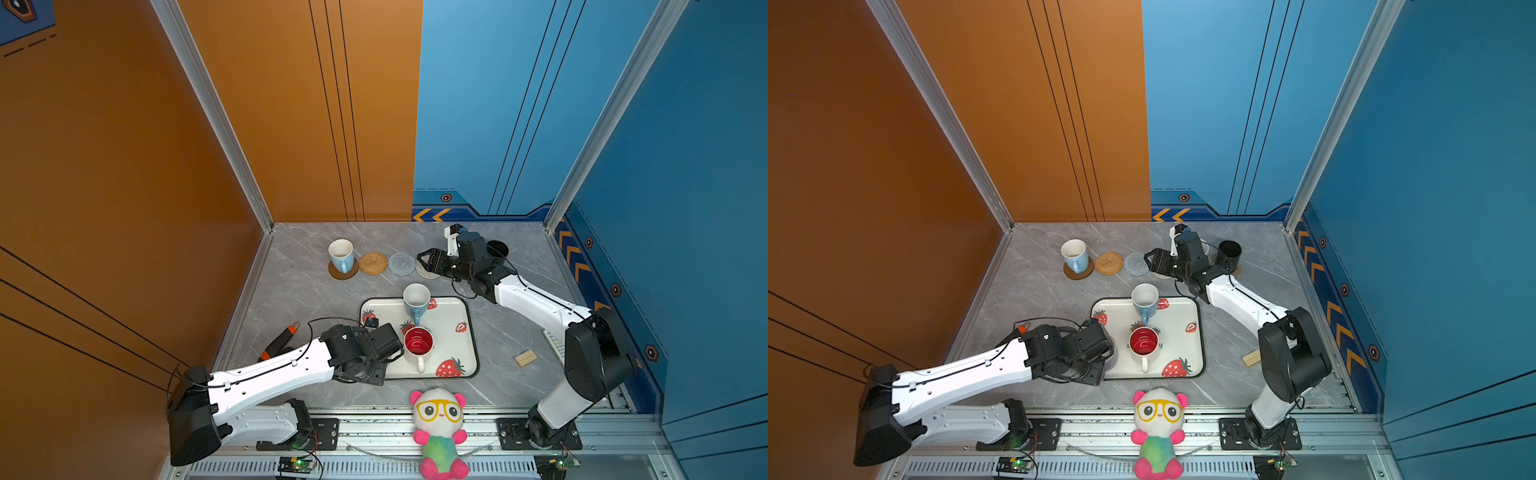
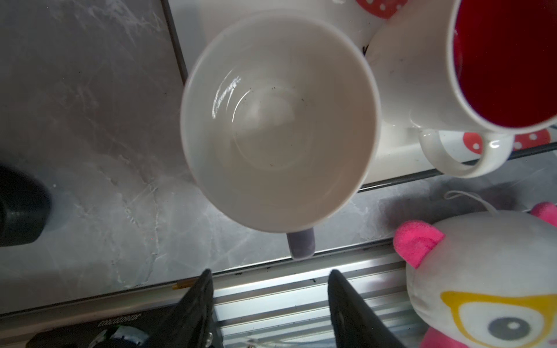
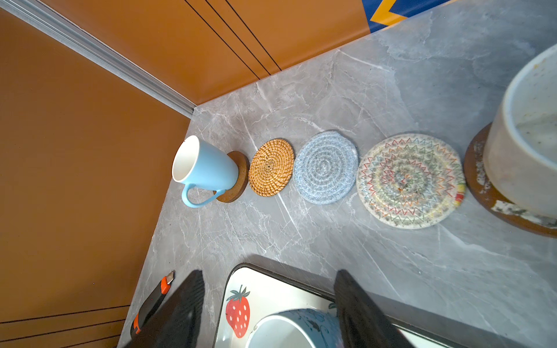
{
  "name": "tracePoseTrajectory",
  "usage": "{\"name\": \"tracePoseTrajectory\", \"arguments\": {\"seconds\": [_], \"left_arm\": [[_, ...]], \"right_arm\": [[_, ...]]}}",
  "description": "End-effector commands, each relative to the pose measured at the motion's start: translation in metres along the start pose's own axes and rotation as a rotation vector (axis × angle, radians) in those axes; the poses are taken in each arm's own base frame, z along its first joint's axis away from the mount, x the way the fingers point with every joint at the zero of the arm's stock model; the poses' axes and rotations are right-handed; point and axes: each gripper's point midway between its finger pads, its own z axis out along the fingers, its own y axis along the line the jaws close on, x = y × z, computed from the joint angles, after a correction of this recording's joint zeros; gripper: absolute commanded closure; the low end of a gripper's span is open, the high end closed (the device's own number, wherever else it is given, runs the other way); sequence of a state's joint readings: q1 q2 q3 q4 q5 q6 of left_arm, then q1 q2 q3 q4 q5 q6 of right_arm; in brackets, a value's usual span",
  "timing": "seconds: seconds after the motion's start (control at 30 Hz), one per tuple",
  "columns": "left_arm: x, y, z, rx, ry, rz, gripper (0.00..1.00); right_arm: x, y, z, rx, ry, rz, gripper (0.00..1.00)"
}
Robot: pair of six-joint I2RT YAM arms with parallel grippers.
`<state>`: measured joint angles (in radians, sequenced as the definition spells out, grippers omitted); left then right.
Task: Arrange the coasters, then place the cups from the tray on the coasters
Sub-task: 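Lower left gripper into the purple-handled white mug on the tray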
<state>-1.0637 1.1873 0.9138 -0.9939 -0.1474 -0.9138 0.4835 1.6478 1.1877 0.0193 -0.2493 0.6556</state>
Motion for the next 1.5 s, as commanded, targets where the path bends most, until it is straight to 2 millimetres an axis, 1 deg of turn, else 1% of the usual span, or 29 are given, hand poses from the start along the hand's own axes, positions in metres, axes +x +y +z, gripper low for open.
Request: {"name": "tracePoseTrajectory", "arguments": {"seconds": [0.0, 0.13, 0.27, 0.47, 0.6, 0.73, 0.83, 1.07, 1.2, 1.47], "left_arm": [[-0.006, -0.009, 0.003, 0.046, -0.050, -0.054, 0.37], [-0.005, -0.017, 0.010, 0.087, -0.046, -0.081, 0.37], [-0.004, -0.017, 0.018, 0.087, -0.043, -0.099, 0.37], [-0.003, -0.014, 0.022, 0.063, -0.042, -0.109, 0.44], [-0.001, -0.012, 0.029, 0.035, -0.027, -0.112, 0.45], [0.001, -0.014, 0.034, 0.017, -0.005, -0.094, 0.50], [0.001, -0.012, 0.038, -0.004, -0.002, -0.094, 0.51], [0.004, -0.008, 0.047, -0.049, 0.005, -0.101, 0.60], [0.003, -0.007, 0.049, -0.054, -0.007, -0.099, 0.64], [0.005, 0.003, 0.053, -0.089, -0.023, -0.113, 0.75]], "right_arm": [[-0.012, 0.013, -0.007, -0.034, -0.031, -0.002, 0.33], [-0.011, 0.014, -0.008, -0.045, -0.032, -0.001, 0.33], [-0.011, 0.015, -0.007, -0.053, -0.031, 0.003, 0.33], [-0.010, 0.015, -0.007, -0.056, -0.031, 0.005, 0.33], [-0.010, 0.013, -0.007, -0.052, -0.031, 0.009, 0.33], [-0.010, 0.011, -0.007, -0.052, -0.032, 0.012, 0.33], [-0.010, 0.011, -0.006, -0.051, -0.032, 0.012, 0.33], [-0.011, 0.008, -0.007, -0.048, -0.037, 0.017, 0.33], [-0.010, 0.006, -0.006, -0.046, -0.033, 0.024, 0.33], [-0.011, 0.005, -0.008, -0.046, -0.037, 0.026, 0.33]]}}
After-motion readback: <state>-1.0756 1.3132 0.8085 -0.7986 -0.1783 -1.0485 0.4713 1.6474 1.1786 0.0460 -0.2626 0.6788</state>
